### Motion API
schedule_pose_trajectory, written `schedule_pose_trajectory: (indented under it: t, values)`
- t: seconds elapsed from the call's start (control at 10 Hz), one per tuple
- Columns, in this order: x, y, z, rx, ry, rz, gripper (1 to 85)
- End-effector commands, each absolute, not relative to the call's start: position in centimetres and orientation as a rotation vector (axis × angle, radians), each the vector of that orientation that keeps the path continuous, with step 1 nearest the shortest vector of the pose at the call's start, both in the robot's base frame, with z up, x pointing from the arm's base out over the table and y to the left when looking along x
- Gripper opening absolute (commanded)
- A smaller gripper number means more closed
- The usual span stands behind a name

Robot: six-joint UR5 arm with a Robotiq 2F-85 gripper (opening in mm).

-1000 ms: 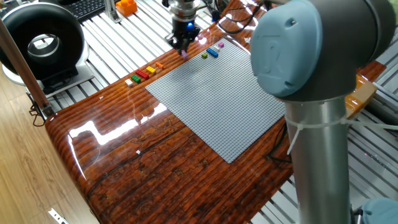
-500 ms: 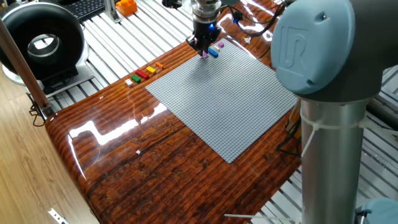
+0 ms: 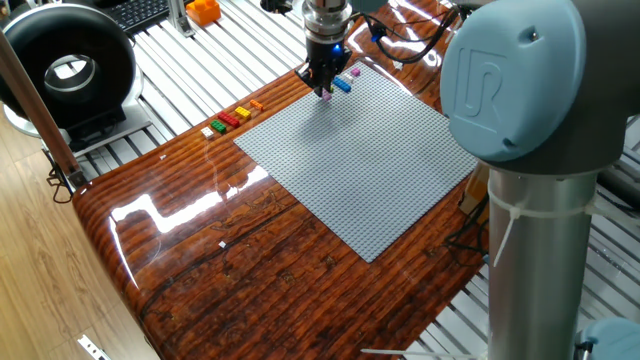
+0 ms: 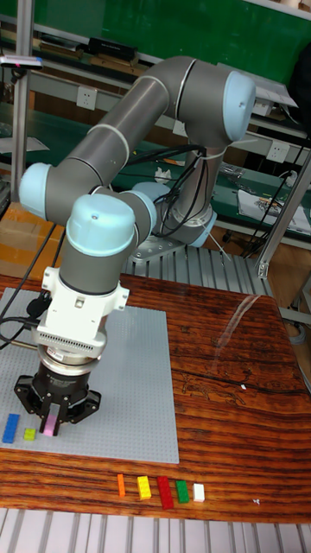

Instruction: Build with small Lego blocks

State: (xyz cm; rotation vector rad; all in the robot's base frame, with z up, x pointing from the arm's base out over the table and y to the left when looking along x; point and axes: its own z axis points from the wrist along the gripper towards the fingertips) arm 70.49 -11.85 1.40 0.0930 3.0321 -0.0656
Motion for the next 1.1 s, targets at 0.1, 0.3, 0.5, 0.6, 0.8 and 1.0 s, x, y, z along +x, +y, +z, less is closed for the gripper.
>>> schedule_pose_trajectory:
  t: [0.1,0.3,0.5,0.6,0.8,1.0]
  values:
    - [71.2,-11.6,0.9,0.023,3.01,-0.024,1.0]
    - [71.1,-11.2,0.9,-0.015,3.013,-0.006,1.0]
    - [71.0,-11.0,0.8,-0.044,3.013,0.01,1.0]
    - [71.2,-10.9,0.7,-0.048,3.008,0.017,1.0]
    - [71.8,-11.1,0.2,-0.048,2.985,0.034,1.0]
    - [71.8,-12.0,0.7,-0.052,2.981,0.043,1.0]
